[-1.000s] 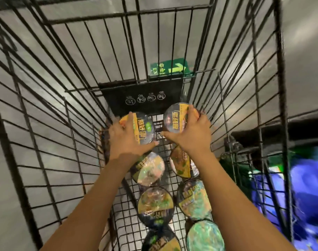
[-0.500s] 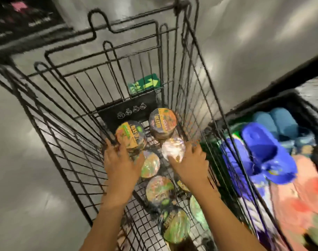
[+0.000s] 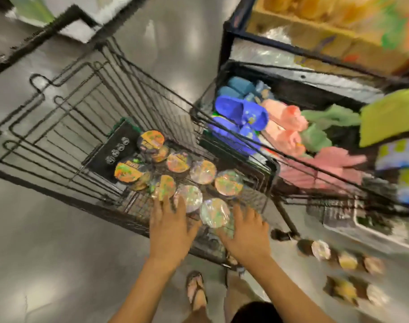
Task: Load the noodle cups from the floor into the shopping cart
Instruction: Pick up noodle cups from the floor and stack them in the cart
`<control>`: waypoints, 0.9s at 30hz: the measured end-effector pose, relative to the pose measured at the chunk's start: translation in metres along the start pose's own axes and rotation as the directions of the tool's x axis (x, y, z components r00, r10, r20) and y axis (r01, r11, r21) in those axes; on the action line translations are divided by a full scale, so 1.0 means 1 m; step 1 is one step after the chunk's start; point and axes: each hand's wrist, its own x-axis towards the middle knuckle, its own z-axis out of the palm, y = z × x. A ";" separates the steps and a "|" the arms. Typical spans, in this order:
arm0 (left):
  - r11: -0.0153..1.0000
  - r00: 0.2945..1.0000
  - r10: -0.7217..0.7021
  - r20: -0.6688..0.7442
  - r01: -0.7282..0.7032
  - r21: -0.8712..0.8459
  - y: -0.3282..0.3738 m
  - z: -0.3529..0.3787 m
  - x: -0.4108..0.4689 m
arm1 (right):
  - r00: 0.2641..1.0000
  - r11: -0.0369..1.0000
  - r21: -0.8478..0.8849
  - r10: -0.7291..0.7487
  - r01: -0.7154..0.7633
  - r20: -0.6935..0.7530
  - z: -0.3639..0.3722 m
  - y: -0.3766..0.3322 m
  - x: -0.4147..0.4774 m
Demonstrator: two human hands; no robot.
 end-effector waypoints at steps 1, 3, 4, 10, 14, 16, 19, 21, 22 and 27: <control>0.999 0.999 0.039 0.016 -0.039 0.015 0.012 0.002 -0.009 | 0.999 0.999 0.017 0.032 -0.032 -0.002 0.005 0.012 -0.011; 0.992 0.991 0.120 0.060 -0.123 0.041 0.039 0.011 -0.026 | 0.995 0.993 0.077 0.096 -0.093 -0.042 0.015 0.037 -0.033; 0.983 0.982 0.168 0.083 -0.173 0.062 0.054 0.015 -0.034 | 0.989 0.986 0.120 0.127 -0.118 -0.070 0.020 0.052 -0.043; 0.868 0.868 0.416 0.272 -0.468 0.166 0.152 0.056 -0.089 | 0.934 0.902 0.305 0.347 -0.307 -0.084 0.067 0.145 -0.116; 0.751 0.766 0.514 0.386 -0.619 0.230 0.222 0.092 -0.128 | 0.856 0.778 0.404 0.517 -0.481 0.022 0.118 0.218 -0.171; 0.690 0.718 0.542 0.436 -0.677 0.257 0.257 0.115 -0.147 | 0.805 0.690 0.460 0.585 -0.558 0.100 0.146 0.258 -0.204; 0.615 0.660 0.552 0.509 -0.735 0.286 0.308 0.157 -0.177 | 0.717 0.559 0.508 0.672 -0.655 0.184 0.182 0.317 -0.261; 0.560 0.609 0.568 0.553 -0.779 0.282 0.340 0.185 -0.198 | 0.661 0.494 0.491 0.706 -0.718 0.255 0.206 0.354 -0.299; 0.529 0.580 0.578 0.574 -0.802 0.278 0.355 0.199 -0.208 | 0.624 0.447 0.497 0.731 -0.743 0.276 0.218 0.371 -0.317; 0.405 0.478 0.589 0.651 -0.872 0.274 0.414 0.249 -0.250 | 0.484 0.267 0.487 0.778 -0.832 0.401 0.258 0.432 -0.388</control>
